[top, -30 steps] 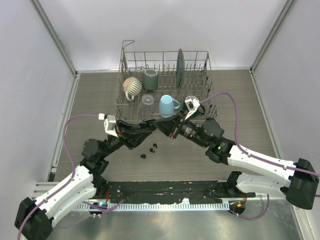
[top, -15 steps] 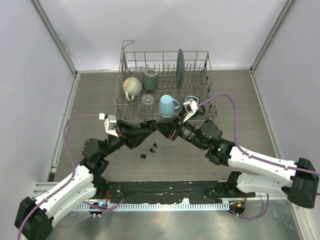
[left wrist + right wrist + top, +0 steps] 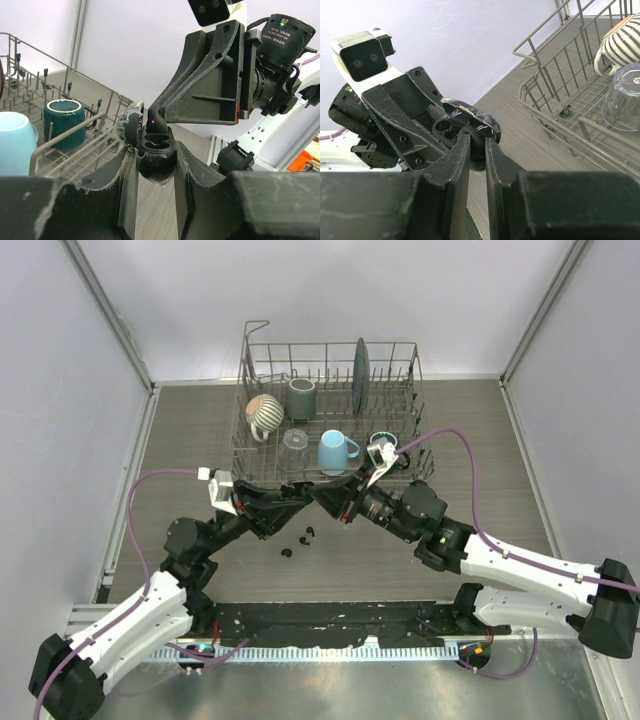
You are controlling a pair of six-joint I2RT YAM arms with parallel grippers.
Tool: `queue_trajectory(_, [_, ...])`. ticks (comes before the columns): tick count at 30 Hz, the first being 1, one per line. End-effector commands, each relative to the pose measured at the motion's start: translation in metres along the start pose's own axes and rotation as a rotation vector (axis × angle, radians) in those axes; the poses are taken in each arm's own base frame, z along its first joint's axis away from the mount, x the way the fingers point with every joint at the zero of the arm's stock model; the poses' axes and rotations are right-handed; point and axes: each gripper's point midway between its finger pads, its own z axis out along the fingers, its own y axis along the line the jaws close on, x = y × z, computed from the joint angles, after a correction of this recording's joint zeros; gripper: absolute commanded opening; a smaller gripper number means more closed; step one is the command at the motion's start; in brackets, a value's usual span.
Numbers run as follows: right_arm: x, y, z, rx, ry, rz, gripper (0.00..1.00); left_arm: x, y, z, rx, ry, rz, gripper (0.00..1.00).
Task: Insert the wireless bluetooth earbuds into the charging case
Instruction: Place the earbud in the charging case.
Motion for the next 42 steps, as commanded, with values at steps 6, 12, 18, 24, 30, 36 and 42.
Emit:
queue_trajectory(6, [-0.013,0.006,0.003,0.008,-0.013,-0.014,0.35,-0.041,-0.012,0.005,0.030,-0.133,0.086,0.00])
queue_trajectory(12, [-0.017,0.009,0.002,0.000,-0.021,-0.008,0.42,-0.040,-0.012,0.006,0.032,-0.131,0.084,0.00])
queue_trajectory(18, [-0.034,0.012,-0.007,0.003,-0.074,0.000,0.43,-0.038,-0.012,0.005,0.031,-0.126,0.082,0.00])
queue_trajectory(24, [-0.064,0.012,-0.025,0.055,-0.156,0.042,0.56,-0.038,-0.013,0.003,0.034,-0.129,0.090,0.00])
queue_trajectory(30, [-0.060,0.026,-0.006,0.107,0.016,0.166,0.73,-0.043,-0.015,0.002,0.037,-0.138,0.123,0.00])
queue_trajectory(36, [-0.039,0.040,0.003,0.086,0.145,0.359,0.80,-0.052,-0.018,0.007,0.049,-0.127,0.185,0.00])
queue_trajectory(42, [-0.035,0.038,-0.001,0.099,0.140,0.437,0.86,-0.057,-0.021,0.010,0.058,-0.127,0.223,0.00])
